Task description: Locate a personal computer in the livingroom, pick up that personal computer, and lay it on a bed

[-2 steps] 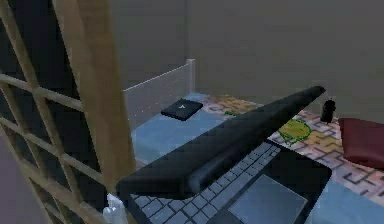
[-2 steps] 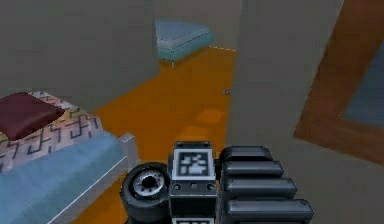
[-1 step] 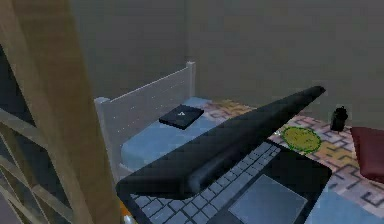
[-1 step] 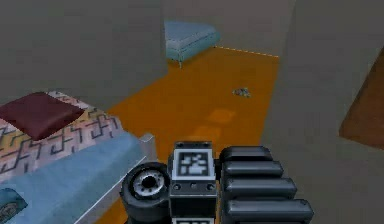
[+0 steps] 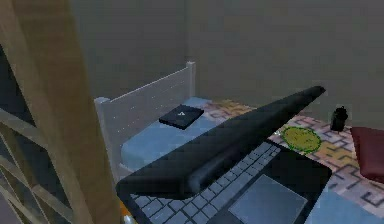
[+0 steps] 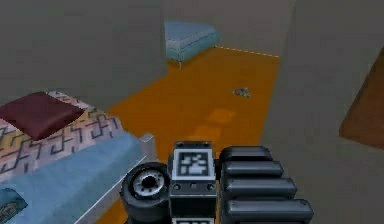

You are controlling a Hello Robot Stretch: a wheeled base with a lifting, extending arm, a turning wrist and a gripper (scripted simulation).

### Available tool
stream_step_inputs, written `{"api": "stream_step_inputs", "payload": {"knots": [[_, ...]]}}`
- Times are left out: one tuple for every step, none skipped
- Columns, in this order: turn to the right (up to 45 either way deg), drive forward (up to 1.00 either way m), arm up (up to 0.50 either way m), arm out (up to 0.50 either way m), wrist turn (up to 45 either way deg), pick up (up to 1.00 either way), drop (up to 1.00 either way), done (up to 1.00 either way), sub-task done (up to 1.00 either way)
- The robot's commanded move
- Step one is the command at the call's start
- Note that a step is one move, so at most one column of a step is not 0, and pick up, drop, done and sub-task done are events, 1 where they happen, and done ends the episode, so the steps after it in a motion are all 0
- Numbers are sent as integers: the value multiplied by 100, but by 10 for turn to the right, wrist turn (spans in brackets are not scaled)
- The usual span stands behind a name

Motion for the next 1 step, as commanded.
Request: {"api": "stream_step_inputs", "payload": {"knots": [[450,0,0,0,0,0,0,0,0]]}}
